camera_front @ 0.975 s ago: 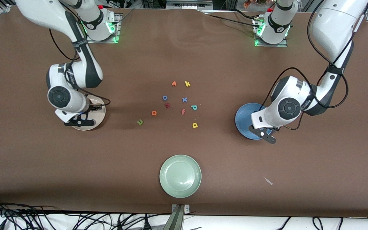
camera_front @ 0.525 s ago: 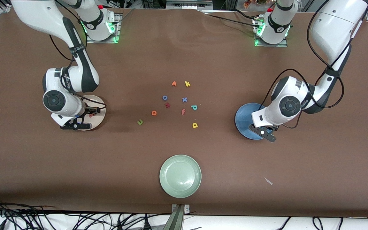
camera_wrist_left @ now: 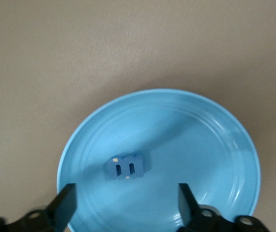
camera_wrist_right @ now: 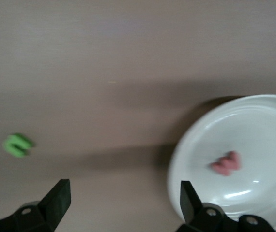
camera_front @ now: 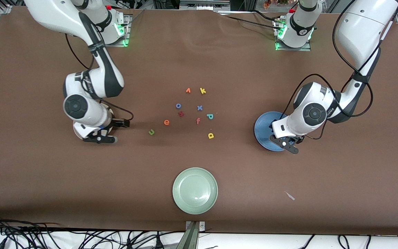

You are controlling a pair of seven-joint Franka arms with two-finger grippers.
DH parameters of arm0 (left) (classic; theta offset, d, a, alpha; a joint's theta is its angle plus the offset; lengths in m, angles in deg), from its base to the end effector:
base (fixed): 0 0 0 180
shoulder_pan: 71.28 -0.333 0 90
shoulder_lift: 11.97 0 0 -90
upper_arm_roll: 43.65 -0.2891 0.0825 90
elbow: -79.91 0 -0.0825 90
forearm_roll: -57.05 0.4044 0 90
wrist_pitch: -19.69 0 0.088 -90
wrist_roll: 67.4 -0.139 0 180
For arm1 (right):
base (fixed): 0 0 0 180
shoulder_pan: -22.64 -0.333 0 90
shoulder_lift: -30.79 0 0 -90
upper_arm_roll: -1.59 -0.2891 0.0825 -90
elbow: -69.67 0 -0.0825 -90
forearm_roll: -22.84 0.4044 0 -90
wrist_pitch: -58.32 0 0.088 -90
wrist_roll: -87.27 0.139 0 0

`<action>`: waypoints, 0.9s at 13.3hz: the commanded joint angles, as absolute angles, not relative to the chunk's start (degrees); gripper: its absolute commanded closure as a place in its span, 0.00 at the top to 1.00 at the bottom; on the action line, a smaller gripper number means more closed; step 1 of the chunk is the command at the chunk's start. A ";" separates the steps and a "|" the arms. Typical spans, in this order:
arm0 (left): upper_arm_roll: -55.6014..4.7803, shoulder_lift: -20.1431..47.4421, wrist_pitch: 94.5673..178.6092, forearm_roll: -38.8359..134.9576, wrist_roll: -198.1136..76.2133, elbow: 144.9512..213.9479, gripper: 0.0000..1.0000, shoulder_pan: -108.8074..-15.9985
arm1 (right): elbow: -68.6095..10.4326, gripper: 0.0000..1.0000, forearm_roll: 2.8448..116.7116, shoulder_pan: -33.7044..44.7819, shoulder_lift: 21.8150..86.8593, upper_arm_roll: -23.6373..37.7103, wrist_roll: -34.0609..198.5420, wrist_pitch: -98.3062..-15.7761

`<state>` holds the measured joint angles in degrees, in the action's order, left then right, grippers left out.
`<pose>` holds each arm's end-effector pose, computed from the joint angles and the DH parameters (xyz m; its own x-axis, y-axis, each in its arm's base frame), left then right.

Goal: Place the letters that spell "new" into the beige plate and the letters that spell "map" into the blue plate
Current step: 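Grasp the green n with the right gripper while the left gripper reaches teal p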

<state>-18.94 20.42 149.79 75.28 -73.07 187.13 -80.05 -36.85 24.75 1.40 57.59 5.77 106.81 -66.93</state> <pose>0.6032 -0.1587 0.1557 0.8492 -0.5195 -0.0953 -0.5205 -0.8537 0.0149 0.5946 0.1847 0.1871 0.9898 -0.0619 -0.1280 -0.0553 -0.9970 0.0545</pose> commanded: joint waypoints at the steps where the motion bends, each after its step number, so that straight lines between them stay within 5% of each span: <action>1: -16.93 18.70 146.87 76.48 -69.79 186.27 1.00 -79.98 | -30.54 1.00 25.39 0.41 62.33 3.35 114.67 -66.14; 12: -15.61 18.88 145.64 69.27 -48.72 183.18 1.00 -74.19 | -27.54 1.00 26.45 -3.38 68.93 1.06 124.63 -73.07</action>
<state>-15.39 19.37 147.20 70.80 -55.31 183.96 -76.51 -29.17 25.54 -3.30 67.00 1.08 124.27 -72.02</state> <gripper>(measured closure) 0.000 0.000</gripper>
